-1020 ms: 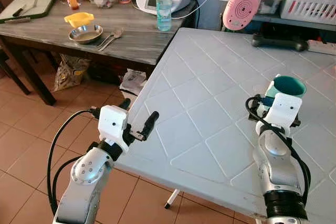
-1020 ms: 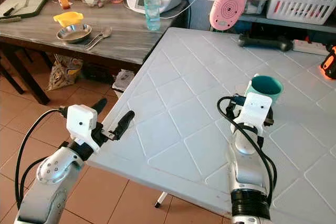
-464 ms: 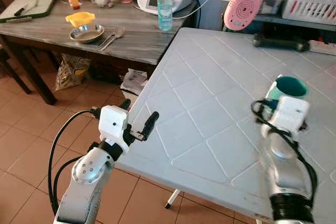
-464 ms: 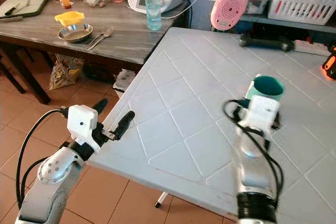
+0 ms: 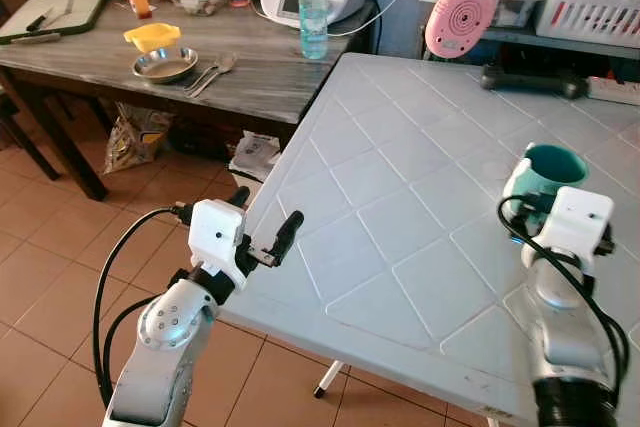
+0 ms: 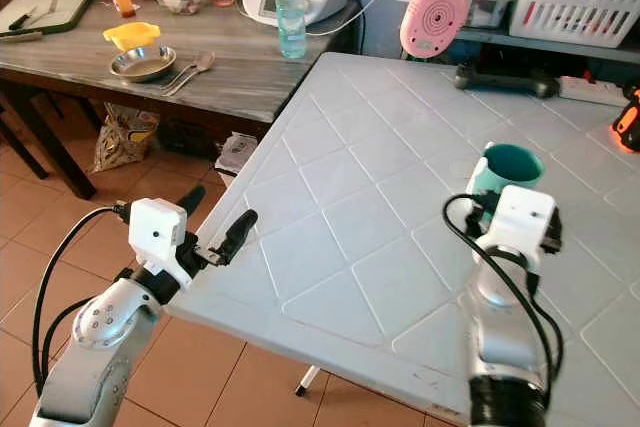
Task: Setting the table
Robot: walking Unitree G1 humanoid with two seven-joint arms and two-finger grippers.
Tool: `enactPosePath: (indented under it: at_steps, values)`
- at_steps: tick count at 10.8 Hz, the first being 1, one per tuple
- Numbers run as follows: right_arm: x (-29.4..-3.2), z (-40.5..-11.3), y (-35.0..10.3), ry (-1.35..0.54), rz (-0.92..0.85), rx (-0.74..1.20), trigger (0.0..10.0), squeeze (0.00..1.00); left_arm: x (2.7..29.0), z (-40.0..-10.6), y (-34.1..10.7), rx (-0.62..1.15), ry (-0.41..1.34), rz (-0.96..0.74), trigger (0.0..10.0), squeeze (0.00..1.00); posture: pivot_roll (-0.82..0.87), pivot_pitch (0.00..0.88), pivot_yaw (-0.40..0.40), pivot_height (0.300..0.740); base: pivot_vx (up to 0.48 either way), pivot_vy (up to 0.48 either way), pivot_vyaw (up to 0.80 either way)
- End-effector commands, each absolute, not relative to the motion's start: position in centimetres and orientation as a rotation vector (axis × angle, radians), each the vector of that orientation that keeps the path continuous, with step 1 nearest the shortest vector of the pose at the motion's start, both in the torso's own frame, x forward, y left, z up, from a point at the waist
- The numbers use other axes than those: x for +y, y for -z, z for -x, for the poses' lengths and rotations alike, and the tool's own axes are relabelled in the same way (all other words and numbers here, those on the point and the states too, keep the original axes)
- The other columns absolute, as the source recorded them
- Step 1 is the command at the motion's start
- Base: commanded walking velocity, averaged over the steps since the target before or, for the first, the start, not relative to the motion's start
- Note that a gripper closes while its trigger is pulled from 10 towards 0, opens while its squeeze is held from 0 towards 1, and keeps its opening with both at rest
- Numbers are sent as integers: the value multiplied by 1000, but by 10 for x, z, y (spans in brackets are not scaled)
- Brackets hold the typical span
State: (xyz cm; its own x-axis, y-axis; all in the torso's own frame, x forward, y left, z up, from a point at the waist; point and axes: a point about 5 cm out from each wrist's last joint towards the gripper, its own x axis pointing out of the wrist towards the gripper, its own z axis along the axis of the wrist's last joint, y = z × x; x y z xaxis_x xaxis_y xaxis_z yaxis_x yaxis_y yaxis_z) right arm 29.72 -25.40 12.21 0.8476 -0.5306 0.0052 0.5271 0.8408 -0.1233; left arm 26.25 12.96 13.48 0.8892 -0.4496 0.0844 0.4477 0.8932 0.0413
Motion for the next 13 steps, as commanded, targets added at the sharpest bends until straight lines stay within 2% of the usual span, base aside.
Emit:
enactPosePath:
  at_steps: [1, 5, 8, 10, 11, 12, 13]
  values:
    - [-261, -294, -128, 583, 125, 16, 10000, 0, 131, -265, -134, -88, 459, -32, 10000, 0, 74, 32, 42, 740, 0, 0, 0]
    - [-276, -284, -133, 619, 170, 12, 10000, 0, 130, -267, -134, -93, 459, -34, 10000, 0, 68, 26, 46, 740, 0, 0, 0]
    - [-237, -283, -139, 374, 205, -17, 10000, 0, 137, -267, -135, -99, 429, -49, 10000, 0, 65, 25, 38, 740, 0, 0, 0]
    - [-206, -281, -154, 228, 201, -83, 10000, 0, 149, -262, -142, -130, 346, -53, 10000, 0, 64, 22, 32, 740, 0, 0, 0]
    - [-189, -285, -160, 103, 167, -107, 10000, 0, 153, -262, -150, -171, 286, -71, 10000, 1000, 69, 18, 30, 740, 0, 0, 0]
    - [-170, -288, -166, -38, 142, -148, 10000, 1000, 157, -267, -158, -212, 236, -81, 10000, 1000, 78, 14, 24, 740, 0, 0, 0]
    - [-160, -291, -169, -101, 126, -160, 10000, 1000, 160, -271, -162, -229, 209, -83, 10000, 1000, 81, 12, 20, 740, 0, 0, 0]
